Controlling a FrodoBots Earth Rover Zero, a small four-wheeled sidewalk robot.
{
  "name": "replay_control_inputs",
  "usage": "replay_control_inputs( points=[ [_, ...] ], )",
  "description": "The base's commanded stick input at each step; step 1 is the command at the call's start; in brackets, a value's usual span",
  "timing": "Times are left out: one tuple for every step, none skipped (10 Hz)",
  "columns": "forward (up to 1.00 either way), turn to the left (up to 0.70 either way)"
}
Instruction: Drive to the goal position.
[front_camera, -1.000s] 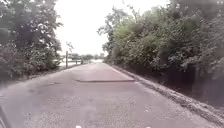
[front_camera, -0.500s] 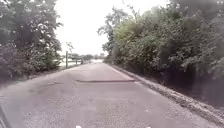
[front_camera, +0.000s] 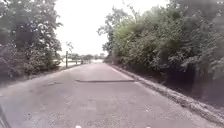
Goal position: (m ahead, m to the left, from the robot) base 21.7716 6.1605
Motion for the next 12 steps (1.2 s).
replay_control_inputs(
  points=[
    [0.07, -0.01],
    [0.07, -0.01],
    [0.07, -0.01],
    [0.07, -0.01],
    [0.07, -0.01],
    [0.07, -0.01],
    [0.07, -0.01],
    [0.07, -0.01],
    [0.07, -0.01],
    [0.07, -0.01],
    [0.07, -0.01],
    [0.07, -0.01]
  ],
)
